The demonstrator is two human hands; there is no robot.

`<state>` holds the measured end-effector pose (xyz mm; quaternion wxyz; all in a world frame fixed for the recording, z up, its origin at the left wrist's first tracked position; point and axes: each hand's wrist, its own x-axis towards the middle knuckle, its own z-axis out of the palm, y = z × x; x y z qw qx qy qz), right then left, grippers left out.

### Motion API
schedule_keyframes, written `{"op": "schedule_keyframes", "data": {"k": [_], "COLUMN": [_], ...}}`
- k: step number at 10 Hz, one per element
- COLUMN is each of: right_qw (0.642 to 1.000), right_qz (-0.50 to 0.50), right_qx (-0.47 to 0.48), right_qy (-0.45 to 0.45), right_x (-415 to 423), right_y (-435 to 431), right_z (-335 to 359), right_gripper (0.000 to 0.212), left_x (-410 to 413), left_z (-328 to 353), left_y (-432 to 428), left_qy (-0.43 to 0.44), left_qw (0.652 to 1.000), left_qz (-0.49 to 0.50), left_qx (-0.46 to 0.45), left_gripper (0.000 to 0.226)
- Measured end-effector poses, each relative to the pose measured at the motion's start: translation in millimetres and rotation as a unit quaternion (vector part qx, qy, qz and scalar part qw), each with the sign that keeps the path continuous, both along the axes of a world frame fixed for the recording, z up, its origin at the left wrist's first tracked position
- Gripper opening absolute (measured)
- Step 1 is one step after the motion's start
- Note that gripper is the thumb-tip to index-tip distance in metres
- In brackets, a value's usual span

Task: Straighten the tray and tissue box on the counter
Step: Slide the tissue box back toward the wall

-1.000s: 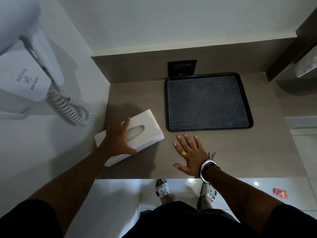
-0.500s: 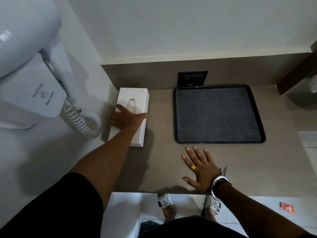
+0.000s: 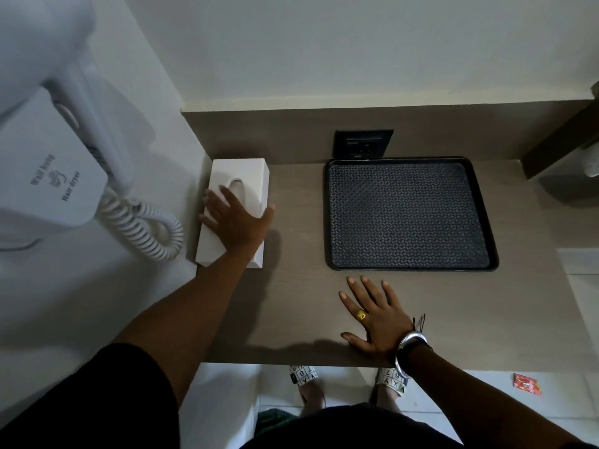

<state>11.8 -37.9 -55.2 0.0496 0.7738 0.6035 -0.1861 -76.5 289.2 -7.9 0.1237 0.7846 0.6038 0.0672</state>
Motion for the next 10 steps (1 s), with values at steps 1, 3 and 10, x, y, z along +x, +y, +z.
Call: {"op": "schedule_keyframes", "data": {"k": [1,3,10], "right_qw": [1.0,1.0,0.999], "right_qz": [0.001,0.003,-0.003], "right_qx": [-0.004,-0.007,0.034], "right_qy": [-0.002,-0.009,0.004], "right_x": [0,-1,-3], "right_y": [0,1,-2], "right_z": [3,5,-4], "right_gripper": [0.08,0.08,0.081], "left_x": [-18,-46,-37], "left_z": [-4,-15,-15], "left_y": [-19,-24,0], "left_qy": [0.031,0.09,0.065], "left_qw": [0.99,0.98,0.99], "left_qz": [-0.121,-0.159,-0.089], "left_qx": [0.062,0.084,0.083], "left_gripper": [0.114,0.112,0.109]}}
